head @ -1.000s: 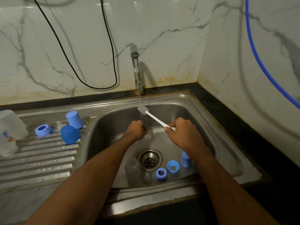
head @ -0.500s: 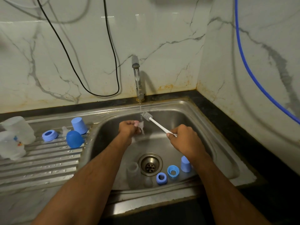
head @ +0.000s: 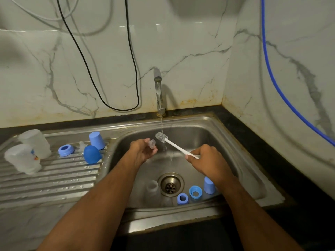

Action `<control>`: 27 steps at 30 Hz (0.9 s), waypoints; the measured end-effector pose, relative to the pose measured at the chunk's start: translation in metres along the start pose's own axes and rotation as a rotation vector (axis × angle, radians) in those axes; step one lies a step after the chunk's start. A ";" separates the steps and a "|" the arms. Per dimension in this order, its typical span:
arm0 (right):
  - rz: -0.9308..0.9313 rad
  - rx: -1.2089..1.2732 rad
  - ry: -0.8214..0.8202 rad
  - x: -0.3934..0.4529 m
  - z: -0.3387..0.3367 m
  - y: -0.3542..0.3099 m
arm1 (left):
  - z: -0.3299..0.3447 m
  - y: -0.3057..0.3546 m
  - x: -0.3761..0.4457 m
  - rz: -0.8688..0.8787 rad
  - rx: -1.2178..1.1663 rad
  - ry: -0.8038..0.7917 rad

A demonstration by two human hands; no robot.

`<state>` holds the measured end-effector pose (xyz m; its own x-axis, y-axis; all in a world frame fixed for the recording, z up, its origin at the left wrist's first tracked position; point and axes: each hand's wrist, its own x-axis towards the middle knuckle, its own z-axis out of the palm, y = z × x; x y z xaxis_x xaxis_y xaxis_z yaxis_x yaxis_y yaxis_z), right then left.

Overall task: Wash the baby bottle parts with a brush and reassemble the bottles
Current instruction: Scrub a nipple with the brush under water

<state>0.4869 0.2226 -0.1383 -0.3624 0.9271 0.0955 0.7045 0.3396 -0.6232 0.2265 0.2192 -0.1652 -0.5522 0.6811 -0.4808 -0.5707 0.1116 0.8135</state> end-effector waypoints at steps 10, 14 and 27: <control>-0.154 -0.130 -0.002 0.022 -0.016 -0.035 | -0.009 0.012 -0.008 -0.054 -0.374 0.004; -0.213 -0.126 -0.027 0.028 -0.012 -0.030 | -0.014 0.011 0.006 -0.048 -0.456 0.019; -0.319 -0.216 -0.141 0.031 -0.001 -0.016 | -0.021 0.016 0.028 0.095 -0.248 0.066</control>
<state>0.4650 0.2459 -0.1249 -0.6532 0.7440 0.1408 0.6496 0.6461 -0.4007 0.1893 0.2245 -0.1723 -0.6444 0.6306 -0.4326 -0.6408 -0.1367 0.7554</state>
